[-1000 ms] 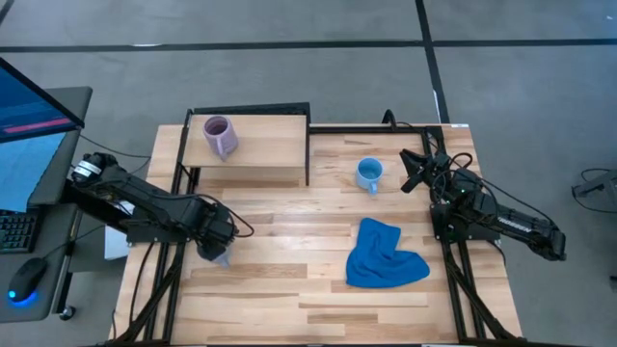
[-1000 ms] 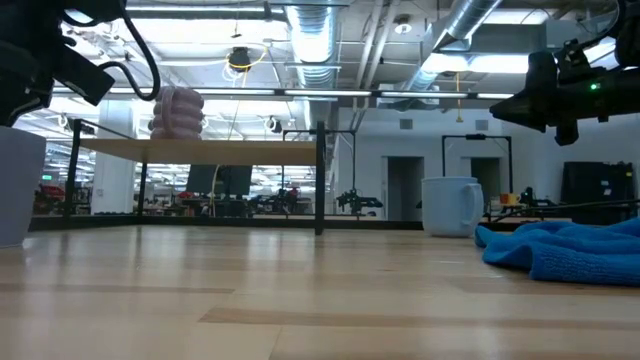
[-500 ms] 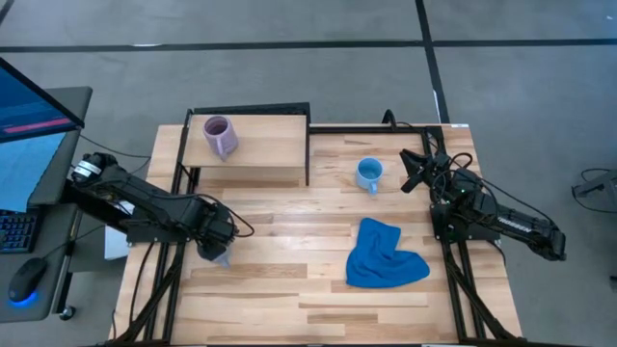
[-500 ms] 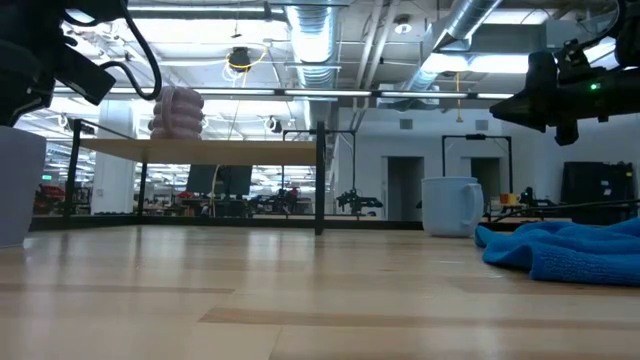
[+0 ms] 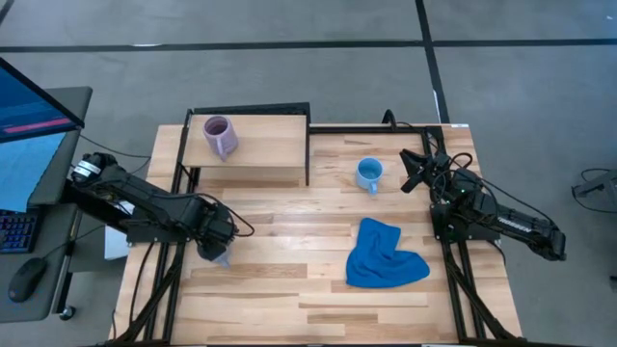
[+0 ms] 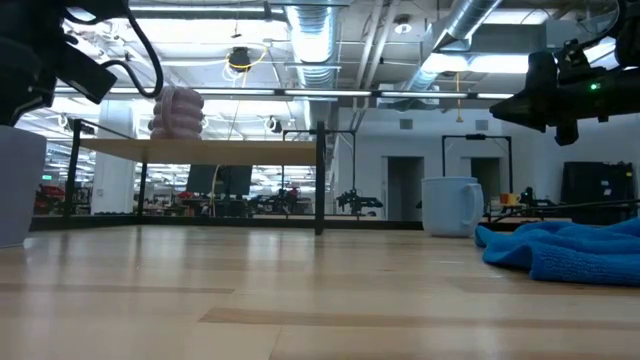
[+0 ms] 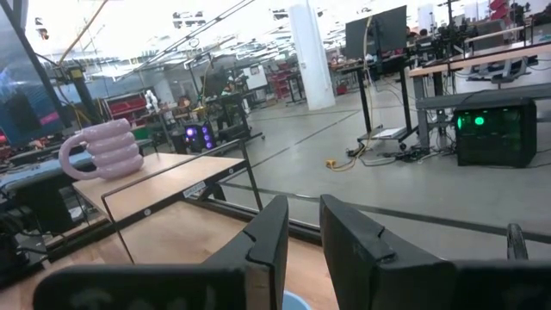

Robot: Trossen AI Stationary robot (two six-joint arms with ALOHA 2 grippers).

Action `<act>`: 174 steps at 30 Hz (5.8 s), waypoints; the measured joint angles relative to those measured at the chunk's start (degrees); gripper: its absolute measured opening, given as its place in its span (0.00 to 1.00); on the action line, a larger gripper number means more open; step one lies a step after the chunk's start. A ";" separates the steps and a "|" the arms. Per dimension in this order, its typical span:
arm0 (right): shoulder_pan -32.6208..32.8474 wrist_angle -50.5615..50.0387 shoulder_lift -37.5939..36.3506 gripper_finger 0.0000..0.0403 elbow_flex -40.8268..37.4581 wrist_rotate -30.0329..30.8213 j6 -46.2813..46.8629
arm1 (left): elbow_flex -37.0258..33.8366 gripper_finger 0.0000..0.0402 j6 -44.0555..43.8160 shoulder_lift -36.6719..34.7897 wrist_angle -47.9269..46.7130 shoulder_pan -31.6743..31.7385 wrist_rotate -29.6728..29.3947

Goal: Stack small to large cups/mugs on shelf
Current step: Put the violet cup on the shelf

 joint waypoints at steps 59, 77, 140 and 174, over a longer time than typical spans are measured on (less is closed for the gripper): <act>-0.01 0.00 -0.01 0.23 0.00 0.00 0.00 | -0.09 0.02 8.68 0.04 1.01 1.83 -2.84; -0.01 0.07 -0.01 0.23 0.00 0.01 0.00 | -0.03 0.01 29.12 0.05 10.73 11.76 -3.34; -0.02 1.79 0.00 0.23 0.00 0.17 1.90 | 59.72 0.00 62.68 9.61 -1.75 44.00 -17.51; 0.00 1.70 0.00 0.23 0.00 0.19 1.49 | 77.30 0.00 83.42 30.88 -16.06 61.60 -3.74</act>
